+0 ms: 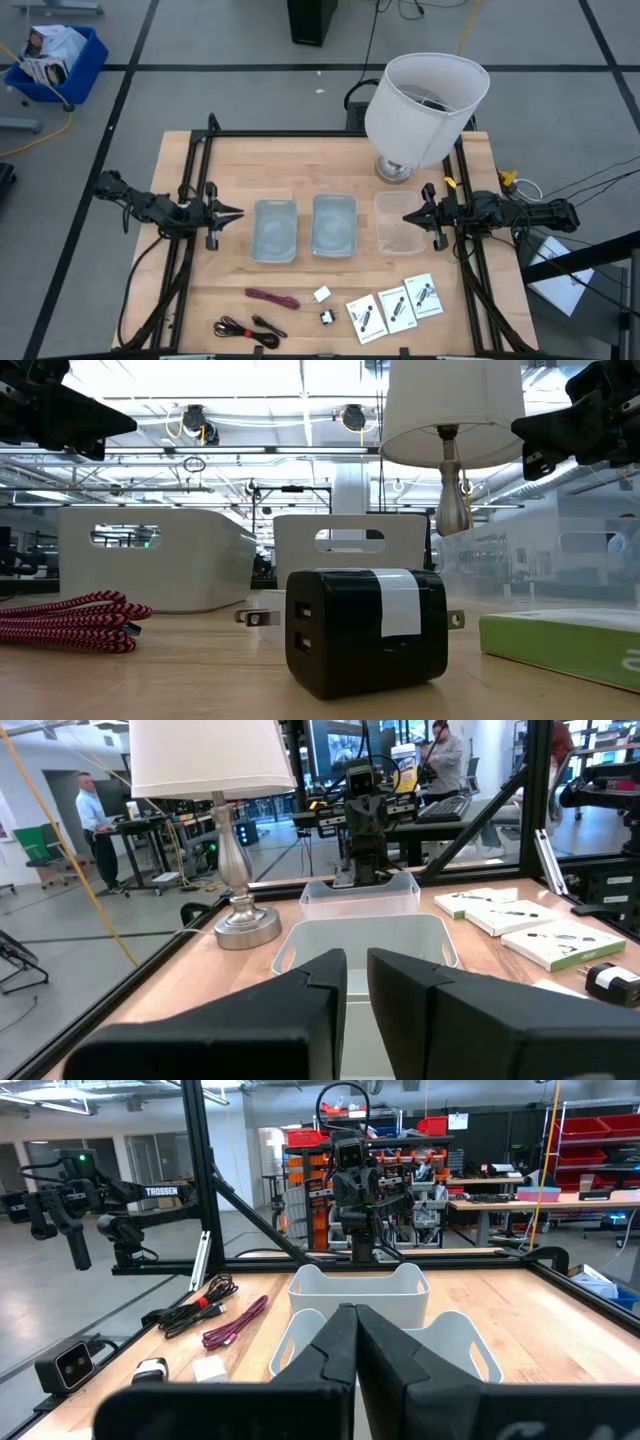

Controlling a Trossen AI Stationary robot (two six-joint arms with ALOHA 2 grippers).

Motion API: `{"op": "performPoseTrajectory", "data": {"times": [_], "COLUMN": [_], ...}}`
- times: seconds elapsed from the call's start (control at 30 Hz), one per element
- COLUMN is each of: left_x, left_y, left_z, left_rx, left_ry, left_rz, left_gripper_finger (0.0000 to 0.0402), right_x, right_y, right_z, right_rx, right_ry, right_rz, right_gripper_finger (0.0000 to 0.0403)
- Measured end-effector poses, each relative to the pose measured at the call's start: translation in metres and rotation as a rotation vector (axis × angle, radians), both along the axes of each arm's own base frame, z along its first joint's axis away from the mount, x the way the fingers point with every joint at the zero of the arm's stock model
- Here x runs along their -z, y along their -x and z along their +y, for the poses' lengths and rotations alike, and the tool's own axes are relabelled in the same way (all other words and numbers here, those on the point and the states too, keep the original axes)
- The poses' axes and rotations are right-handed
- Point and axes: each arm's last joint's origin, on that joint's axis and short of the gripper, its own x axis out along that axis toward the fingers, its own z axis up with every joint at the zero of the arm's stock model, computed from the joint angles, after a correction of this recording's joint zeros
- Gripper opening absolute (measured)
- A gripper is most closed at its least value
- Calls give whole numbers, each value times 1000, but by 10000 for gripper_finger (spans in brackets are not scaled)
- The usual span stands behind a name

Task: Pick and place items into bin

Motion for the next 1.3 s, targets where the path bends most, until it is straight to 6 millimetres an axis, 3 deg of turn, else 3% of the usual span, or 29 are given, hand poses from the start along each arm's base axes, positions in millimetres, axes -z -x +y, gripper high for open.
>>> {"op": "performPoseTrajectory", "data": {"times": [1.3], "left_x": [0], "left_y": [0], "left_z": [0], "left_rx": [0], "left_ry": [0], "left_rz": [-1], "left_gripper_finger": [53], "right_x": [-1], "right_y": [0], "right_z": [0], "right_rx": [-1], "right_ry": [-15], "right_rz": [-13], "right_gripper_finger": [0]}}
